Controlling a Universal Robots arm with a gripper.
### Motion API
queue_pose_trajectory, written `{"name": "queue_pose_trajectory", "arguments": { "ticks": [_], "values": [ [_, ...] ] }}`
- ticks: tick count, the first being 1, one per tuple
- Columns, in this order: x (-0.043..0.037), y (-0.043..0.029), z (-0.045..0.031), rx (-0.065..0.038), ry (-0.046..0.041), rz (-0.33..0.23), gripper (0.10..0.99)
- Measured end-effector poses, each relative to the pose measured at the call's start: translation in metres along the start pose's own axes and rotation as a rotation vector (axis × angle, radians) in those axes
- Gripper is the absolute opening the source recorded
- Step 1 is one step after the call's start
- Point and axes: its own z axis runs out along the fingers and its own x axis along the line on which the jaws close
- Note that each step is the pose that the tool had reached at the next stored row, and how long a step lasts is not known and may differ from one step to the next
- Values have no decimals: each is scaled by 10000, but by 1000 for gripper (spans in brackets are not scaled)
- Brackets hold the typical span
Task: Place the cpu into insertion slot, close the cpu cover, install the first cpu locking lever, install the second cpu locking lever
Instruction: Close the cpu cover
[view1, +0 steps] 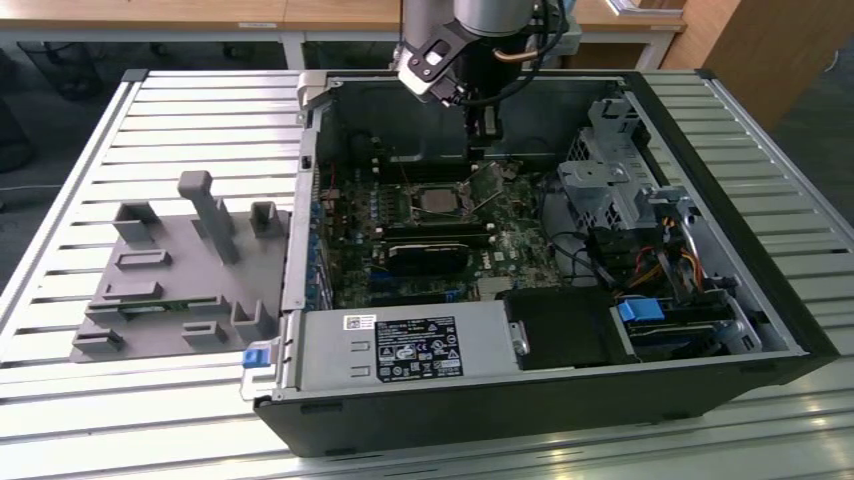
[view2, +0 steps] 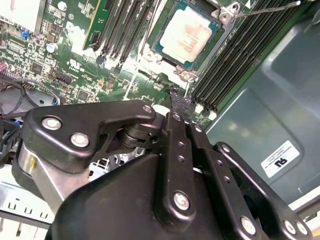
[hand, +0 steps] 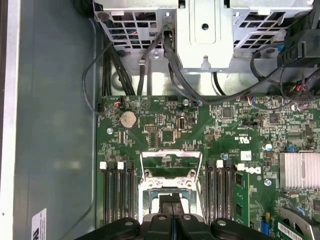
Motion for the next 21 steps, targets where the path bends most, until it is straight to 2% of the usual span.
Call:
{"name": "queue_pose_trajectory", "arguments": {
  "ticks": [21],
  "values": [
    [5,172,9,0,1,0,106]
  ]
}}
